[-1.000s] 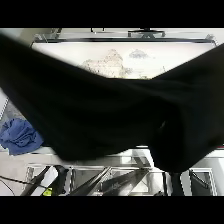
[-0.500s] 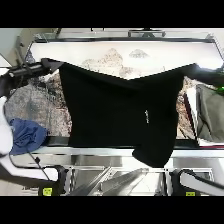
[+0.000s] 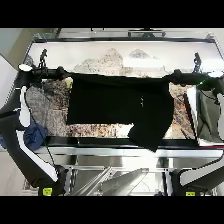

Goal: Fold the shirts.

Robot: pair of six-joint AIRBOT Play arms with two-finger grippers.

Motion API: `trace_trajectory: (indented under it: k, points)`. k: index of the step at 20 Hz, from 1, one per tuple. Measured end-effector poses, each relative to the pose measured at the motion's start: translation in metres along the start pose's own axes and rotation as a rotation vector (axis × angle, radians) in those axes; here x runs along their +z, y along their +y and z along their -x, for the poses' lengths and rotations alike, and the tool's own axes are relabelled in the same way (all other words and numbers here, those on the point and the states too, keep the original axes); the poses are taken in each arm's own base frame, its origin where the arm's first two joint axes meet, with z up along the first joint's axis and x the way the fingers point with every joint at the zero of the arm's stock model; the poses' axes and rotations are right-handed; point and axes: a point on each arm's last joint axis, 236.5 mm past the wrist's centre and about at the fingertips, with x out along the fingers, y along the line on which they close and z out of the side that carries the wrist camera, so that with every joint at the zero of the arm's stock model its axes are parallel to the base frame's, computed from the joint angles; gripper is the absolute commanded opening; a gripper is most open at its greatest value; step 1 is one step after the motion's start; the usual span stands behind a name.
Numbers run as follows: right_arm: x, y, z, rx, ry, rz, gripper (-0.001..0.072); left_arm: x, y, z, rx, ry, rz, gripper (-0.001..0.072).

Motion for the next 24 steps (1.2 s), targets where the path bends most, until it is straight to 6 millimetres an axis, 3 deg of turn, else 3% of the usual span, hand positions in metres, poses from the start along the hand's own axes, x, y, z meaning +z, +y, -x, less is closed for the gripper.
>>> trace_trajectory:
  k: [8,9,10,11,14,16,17,20,24]
  points:
    - [-0.034,-0.064,-0.018,-0.309,0.135,0.041,0.0021,-0.037,0.041,-0.026,0.298,0.201,-0.123,0.0009]
    - [-0.036,-0.066,-0.02,-0.332,0.141,0.049,0.0111,-0.04,0.042,-0.028,0.319,0.217,-0.138,0.0085]
    - [-0.036,-0.067,-0.021,-0.345,0.14,0.056,0.0421,-0.042,0.042,-0.029,0.332,0.234,-0.151,0.0284]
    - [-0.034,-0.065,-0.02,-0.353,0.135,0.06,0.0577,-0.044,0.04,-0.027,0.341,0.251,-0.159,0.0338]
    - [-0.023,-0.044,-0.001,-0.34,0.106,0.072,0.0573,-0.045,0.028,-0.008,0.344,0.313,-0.16,0.0338]
    - [-0.015,-0.028,0.029,-0.334,0.089,0.079,0.0435,-0.049,0.023,0.018,0.351,0.34,-0.115,0.0337]
    - [-0.017,-0.023,0.046,-0.331,0.095,0.074,0.0435,-0.055,0.025,0.03,0.358,0.351,-0.083,0.0337]
    - [-0.048,-0.025,0.094,-0.333,0.153,0.021,0.0435,-0.104,0.037,0.061,0.357,0.445,0.045,0.0337]
    - [-0.12,-0.046,0.145,-0.355,0.193,-0.133,0.0436,-0.187,0.05,0.08,0.334,0.565,0.196,0.0337]
